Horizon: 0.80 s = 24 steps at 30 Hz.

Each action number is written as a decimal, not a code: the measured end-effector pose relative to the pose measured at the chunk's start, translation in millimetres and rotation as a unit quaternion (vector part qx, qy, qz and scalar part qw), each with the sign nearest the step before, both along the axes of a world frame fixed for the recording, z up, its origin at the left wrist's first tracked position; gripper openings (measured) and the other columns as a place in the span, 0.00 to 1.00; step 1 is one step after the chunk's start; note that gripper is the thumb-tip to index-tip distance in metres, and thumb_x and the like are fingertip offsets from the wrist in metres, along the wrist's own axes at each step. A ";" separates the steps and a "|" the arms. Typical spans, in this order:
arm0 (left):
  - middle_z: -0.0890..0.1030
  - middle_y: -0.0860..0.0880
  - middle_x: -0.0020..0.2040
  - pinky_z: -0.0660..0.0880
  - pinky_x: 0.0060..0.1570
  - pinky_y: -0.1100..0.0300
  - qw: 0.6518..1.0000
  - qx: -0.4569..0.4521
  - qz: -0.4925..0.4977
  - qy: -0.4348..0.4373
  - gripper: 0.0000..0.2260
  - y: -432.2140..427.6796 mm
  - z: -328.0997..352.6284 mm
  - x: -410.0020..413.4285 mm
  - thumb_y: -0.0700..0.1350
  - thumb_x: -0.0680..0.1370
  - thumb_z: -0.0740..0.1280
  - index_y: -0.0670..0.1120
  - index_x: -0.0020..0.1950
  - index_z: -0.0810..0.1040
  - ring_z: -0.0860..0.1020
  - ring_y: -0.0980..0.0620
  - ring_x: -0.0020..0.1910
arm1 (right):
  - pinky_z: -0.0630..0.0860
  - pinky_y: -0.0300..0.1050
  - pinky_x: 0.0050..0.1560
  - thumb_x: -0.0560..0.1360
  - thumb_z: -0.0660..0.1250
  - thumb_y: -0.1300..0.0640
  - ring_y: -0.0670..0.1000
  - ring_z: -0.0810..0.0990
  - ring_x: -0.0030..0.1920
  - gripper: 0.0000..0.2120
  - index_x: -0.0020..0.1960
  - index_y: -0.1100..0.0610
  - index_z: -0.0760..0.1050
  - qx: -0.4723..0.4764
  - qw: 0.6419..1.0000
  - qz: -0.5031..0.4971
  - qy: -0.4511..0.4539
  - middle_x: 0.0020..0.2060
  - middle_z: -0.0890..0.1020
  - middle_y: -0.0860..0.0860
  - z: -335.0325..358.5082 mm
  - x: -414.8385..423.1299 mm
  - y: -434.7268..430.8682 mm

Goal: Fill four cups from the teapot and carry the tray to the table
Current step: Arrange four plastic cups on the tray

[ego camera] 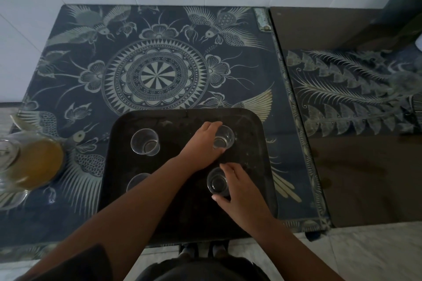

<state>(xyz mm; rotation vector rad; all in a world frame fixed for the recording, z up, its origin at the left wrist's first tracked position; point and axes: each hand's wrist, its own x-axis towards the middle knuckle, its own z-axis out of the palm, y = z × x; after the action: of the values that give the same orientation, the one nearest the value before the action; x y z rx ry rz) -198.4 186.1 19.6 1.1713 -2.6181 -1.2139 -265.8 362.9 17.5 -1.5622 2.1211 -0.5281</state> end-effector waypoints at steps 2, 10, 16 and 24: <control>0.68 0.47 0.74 0.65 0.63 0.64 1.000 0.003 0.002 0.001 0.35 0.3 -0.5 0.2 0.44 0.77 0.74 0.46 0.80 0.62 0.71 0.49 0.71 | 0.72 0.35 0.63 0.72 0.73 0.46 0.45 0.71 0.67 0.36 0.74 0.54 0.65 -0.002 1.000 -0.005 0.008 0.68 0.69 0.47 -0.4 1.6 -0.4; 0.67 0.46 0.75 0.68 0.66 0.61 1.000 0.003 -0.003 0.007 0.36 -0.6 -2.0 2.0 0.44 0.77 0.73 0.47 0.81 0.59 0.70 0.48 0.72 | 0.71 0.32 0.61 0.72 0.73 0.48 0.46 0.72 0.66 0.35 0.74 0.56 0.65 0.001 1.000 -0.008 0.024 0.68 0.69 0.49 0.4 3.7 1.3; 0.67 0.47 0.75 0.69 0.67 0.59 1.000 -0.001 -0.003 0.010 0.36 -1.2 -2.7 3.8 0.44 0.77 0.73 0.46 0.82 0.58 0.70 0.49 0.72 | 0.74 0.35 0.62 0.72 0.73 0.49 0.46 0.71 0.68 0.34 0.74 0.55 0.65 -0.006 1.000 -0.017 0.022 0.68 0.69 0.49 -1.3 5.5 0.0; 0.66 0.46 0.75 0.68 0.68 0.58 1.000 0.004 -0.002 0.014 0.37 0.0 -4.2 8.4 0.44 0.77 0.72 0.47 0.82 0.58 0.69 0.48 0.72 | 0.75 0.39 0.63 0.72 0.71 0.48 0.46 0.69 0.69 0.35 0.75 0.53 0.61 -0.005 1.000 -0.017 0.016 0.69 0.68 0.48 -2.1 6.8 0.9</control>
<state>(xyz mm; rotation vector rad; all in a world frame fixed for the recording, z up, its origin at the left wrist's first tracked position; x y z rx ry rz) -190.0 186.1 15.3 1.1422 -2.5978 -1.2345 -259.0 363.8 15.4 -1.5510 2.1757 -0.5299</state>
